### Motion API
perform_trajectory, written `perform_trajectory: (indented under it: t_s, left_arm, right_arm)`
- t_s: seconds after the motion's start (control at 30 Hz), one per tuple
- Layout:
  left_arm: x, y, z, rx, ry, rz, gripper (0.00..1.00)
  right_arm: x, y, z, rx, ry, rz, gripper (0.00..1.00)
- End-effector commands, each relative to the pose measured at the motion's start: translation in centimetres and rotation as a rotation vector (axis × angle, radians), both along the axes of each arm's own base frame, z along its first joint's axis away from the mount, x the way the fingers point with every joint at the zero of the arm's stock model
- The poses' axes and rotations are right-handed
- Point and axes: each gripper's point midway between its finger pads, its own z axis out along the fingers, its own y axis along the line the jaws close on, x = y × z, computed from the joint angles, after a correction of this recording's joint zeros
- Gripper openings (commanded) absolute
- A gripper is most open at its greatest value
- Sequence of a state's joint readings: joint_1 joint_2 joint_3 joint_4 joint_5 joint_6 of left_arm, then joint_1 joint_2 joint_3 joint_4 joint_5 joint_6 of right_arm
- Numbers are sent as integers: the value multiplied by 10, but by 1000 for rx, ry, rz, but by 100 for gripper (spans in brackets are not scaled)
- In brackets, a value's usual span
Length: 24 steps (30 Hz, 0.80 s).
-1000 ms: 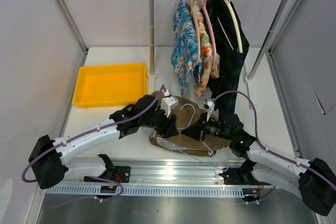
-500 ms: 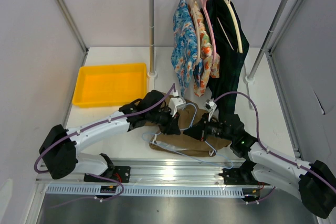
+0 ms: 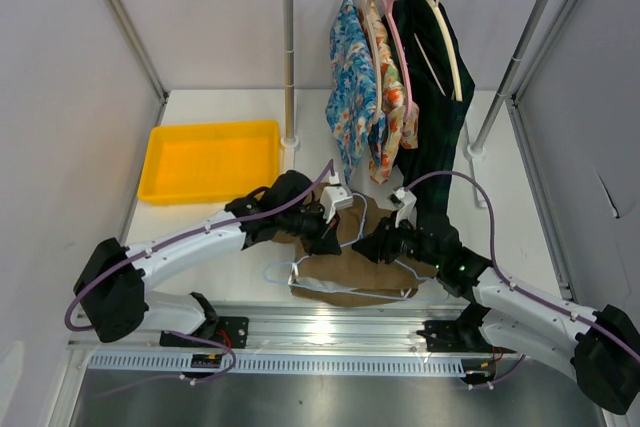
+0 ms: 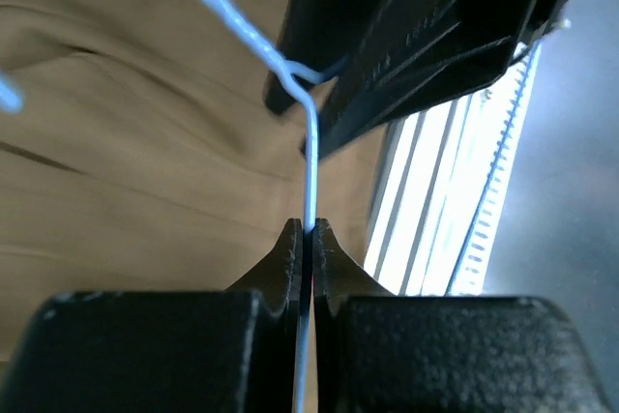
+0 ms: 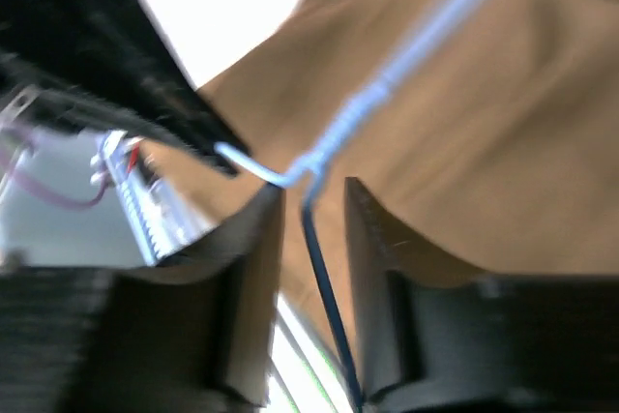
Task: Place the skirt on the hanger
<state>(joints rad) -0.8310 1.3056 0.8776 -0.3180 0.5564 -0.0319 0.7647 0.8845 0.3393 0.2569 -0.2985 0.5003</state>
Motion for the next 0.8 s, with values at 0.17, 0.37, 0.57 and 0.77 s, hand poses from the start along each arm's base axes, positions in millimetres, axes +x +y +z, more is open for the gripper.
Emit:
perform_trajectory:
  t_s: [0.17,0.37,0.57,0.77]
  left_arm:
    - [46,12,22,2,-128,194,0]
    - [63,26,22,45,-205,289,0]
    - [69,33,34,15,-278,328,0]
    - [81,42,56,-46,-409,389,0]
  right_arm:
    - [31,-30,30,-63,-33,-250,69]
    - [38,-58,45,-115,7,-380,77]
    - [27,-59,49,-117,47,-347,72]
    - [11,-74,29,-228,158,-372,56]
